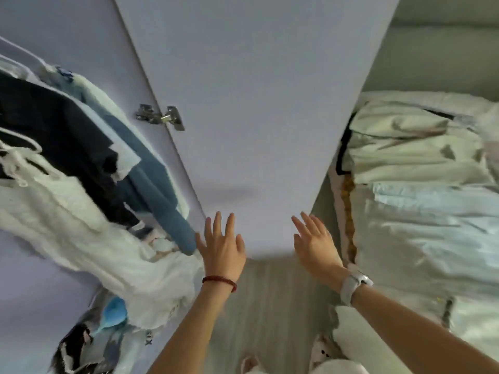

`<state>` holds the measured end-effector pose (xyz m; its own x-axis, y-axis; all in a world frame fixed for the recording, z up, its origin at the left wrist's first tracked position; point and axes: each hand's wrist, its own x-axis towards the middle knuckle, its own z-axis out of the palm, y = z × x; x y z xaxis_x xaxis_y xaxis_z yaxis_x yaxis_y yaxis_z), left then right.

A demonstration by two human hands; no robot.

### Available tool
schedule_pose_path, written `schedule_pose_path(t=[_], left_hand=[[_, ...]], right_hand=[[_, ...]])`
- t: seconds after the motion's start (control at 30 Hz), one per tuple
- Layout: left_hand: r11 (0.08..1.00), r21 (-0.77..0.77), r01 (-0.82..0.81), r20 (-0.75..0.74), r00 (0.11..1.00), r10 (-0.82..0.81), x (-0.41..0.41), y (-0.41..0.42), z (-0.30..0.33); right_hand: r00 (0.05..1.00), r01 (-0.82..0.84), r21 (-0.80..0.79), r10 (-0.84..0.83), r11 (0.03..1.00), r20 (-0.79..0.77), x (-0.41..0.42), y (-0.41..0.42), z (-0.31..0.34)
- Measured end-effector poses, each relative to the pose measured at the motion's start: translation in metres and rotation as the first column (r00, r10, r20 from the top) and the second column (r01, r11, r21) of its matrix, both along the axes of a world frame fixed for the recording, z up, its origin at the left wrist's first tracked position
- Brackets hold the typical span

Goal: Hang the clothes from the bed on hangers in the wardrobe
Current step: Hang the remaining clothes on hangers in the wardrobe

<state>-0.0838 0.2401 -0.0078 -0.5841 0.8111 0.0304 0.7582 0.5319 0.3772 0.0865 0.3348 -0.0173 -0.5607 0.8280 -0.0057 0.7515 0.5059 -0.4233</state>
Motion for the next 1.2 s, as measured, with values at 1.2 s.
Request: schedule_pose_path(t=[1.2], left_hand=[[-0.19, -0.664, 0.723, 0.402, 0.131, -0.906, 0.648, 0.118, -0.204]], right_hand=[[-0.11, 0.947, -0.231, -0.899, -0.224, 0.424, 0.827, -0.056, -0.207]])
